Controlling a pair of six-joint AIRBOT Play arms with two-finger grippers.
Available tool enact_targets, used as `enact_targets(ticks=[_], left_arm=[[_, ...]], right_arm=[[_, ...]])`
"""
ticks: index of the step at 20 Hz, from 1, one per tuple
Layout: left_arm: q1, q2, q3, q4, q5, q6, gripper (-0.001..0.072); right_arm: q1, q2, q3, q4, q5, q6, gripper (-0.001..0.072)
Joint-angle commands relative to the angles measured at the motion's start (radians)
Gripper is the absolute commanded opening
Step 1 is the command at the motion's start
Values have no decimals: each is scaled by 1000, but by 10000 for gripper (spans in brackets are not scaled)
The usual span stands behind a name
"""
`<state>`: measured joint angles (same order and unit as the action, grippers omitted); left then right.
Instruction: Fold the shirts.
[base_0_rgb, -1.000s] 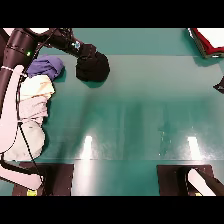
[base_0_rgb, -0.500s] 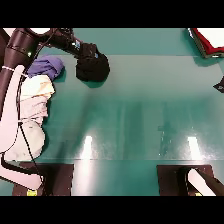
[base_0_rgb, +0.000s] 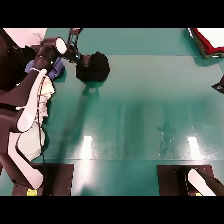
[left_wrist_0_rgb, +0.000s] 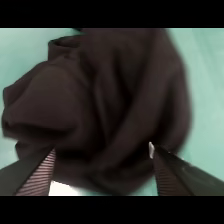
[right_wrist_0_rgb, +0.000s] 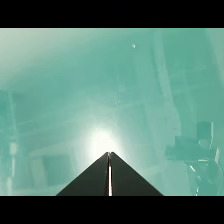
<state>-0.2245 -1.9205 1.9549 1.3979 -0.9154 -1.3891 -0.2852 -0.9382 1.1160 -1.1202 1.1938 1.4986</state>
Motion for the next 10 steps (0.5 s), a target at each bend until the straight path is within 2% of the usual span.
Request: enact_targets(ticks=[1, 2, 4, 5, 7, 10], left_arm=[[6, -64, -1, -43, 71, 44, 668], [6, -63, 2, -64, 73, 43, 573], [6, -61, 38, -75, 47, 43, 54], [6, -56, 63, -75, 29, 43, 26], [6, -50, 156, -105, -49, 44, 26], [6, 98, 167, -221, 7, 114, 25]], right_arm=[[1, 1, 0, 4, 5, 1, 24], [1, 1, 0, 9, -6, 1, 25], [1, 1, 0, 53, -35, 1, 25], [1, 3, 1, 72, -56, 0, 24], [1, 5, 21, 93, -84, 0, 25], [1, 5, 153, 108, -94, 0, 25]])
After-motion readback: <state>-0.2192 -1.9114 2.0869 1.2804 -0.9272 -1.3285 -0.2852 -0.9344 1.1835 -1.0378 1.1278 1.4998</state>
